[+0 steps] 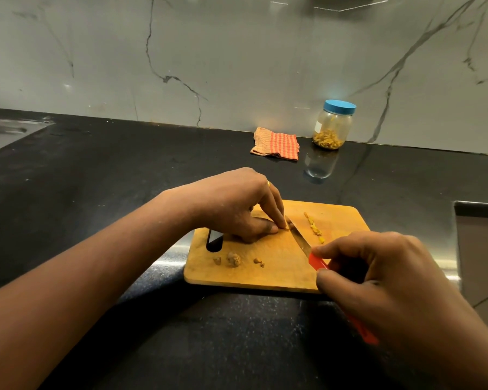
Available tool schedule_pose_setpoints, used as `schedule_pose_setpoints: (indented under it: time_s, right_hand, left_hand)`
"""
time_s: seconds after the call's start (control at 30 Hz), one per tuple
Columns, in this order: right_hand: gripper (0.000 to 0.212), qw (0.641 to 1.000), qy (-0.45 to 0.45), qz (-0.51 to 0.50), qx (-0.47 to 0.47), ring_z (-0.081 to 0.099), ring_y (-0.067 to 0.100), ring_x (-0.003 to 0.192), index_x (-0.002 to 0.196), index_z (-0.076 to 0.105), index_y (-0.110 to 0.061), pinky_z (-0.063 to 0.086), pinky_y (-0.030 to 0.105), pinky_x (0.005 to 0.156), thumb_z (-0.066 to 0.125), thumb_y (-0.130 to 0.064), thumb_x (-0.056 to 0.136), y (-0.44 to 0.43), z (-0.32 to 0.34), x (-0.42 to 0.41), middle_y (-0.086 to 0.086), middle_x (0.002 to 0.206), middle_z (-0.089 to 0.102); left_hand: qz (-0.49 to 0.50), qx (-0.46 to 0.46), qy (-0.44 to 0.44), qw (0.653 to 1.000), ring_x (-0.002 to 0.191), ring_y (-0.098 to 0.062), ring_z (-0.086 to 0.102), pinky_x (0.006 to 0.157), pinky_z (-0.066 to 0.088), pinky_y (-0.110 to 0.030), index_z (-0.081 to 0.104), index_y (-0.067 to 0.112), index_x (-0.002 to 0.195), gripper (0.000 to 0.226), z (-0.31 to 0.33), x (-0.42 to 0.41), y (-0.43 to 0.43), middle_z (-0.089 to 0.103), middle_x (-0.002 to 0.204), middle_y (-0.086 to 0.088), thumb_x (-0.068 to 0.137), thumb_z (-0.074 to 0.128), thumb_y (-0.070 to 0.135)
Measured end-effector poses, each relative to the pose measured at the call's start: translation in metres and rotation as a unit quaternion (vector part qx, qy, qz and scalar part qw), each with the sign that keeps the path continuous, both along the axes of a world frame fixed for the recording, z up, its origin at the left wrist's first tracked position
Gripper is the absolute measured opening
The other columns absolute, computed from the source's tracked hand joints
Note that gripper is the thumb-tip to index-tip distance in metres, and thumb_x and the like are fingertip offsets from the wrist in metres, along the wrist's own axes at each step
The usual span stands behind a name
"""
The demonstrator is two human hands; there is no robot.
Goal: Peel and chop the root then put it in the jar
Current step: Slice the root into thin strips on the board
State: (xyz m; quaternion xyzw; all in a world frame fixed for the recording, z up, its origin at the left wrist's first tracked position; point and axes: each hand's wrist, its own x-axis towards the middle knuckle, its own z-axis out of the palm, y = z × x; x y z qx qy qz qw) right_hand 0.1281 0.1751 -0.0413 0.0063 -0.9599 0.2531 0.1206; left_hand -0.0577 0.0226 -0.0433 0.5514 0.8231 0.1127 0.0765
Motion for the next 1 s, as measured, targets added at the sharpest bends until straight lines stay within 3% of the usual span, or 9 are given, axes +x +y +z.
schedule_pose_setpoints:
  time_s: [0.47,0.63,0.83,1.0]
  right_hand:
    - [0.032,0.999,0.02,0.002,0.034,0.052,-0.011,0.087,0.1,0.073,-0.029,0.04,0.002,0.066,0.062,-0.04,0.072,-0.003,-0.004,-0.011,-0.019,0.07,0.059]
    - [0.027,0.998,0.018,-0.002,0.061,0.056,0.002,0.071,0.105,0.07,-0.028,0.043,0.009,0.061,0.064,-0.036,0.081,-0.008,-0.005,-0.018,-0.013,0.075,0.059]
    - [0.036,0.999,0.002,0.012,0.039,0.054,-0.008,0.085,0.097,0.073,-0.031,0.043,0.007,0.062,0.057,-0.046,0.068,-0.002,0.0,-0.003,-0.019,0.068,0.058]
    - [0.027,0.998,0.015,-0.003,0.053,0.056,-0.01,0.08,0.091,0.076,-0.03,0.04,0.002,0.062,0.064,-0.038,0.068,0.003,0.003,0.003,-0.02,0.063,0.059]
  left_hand:
    - [0.003,0.009,-0.009,1.0,0.104,0.0,0.053,0.079,0.036,-0.012,0.07,0.036,0.115,0.024,-0.001,-0.001,0.0,0.062,0.119,0.024,0.092,0.063,0.033]
    - [0.006,0.013,-0.011,1.0,0.105,-0.001,0.054,0.075,0.035,-0.011,0.071,0.036,0.114,0.023,-0.001,0.0,0.001,0.063,0.118,0.024,0.092,0.064,0.031]
    - [0.01,0.004,0.0,1.0,0.105,0.0,0.052,0.081,0.035,-0.012,0.07,0.036,0.115,0.025,0.0,0.0,0.0,0.063,0.12,0.024,0.092,0.064,0.034]
    - [0.018,0.007,-0.004,1.0,0.104,0.001,0.054,0.077,0.032,-0.008,0.071,0.036,0.114,0.024,0.0,0.001,0.0,0.064,0.118,0.025,0.091,0.064,0.035]
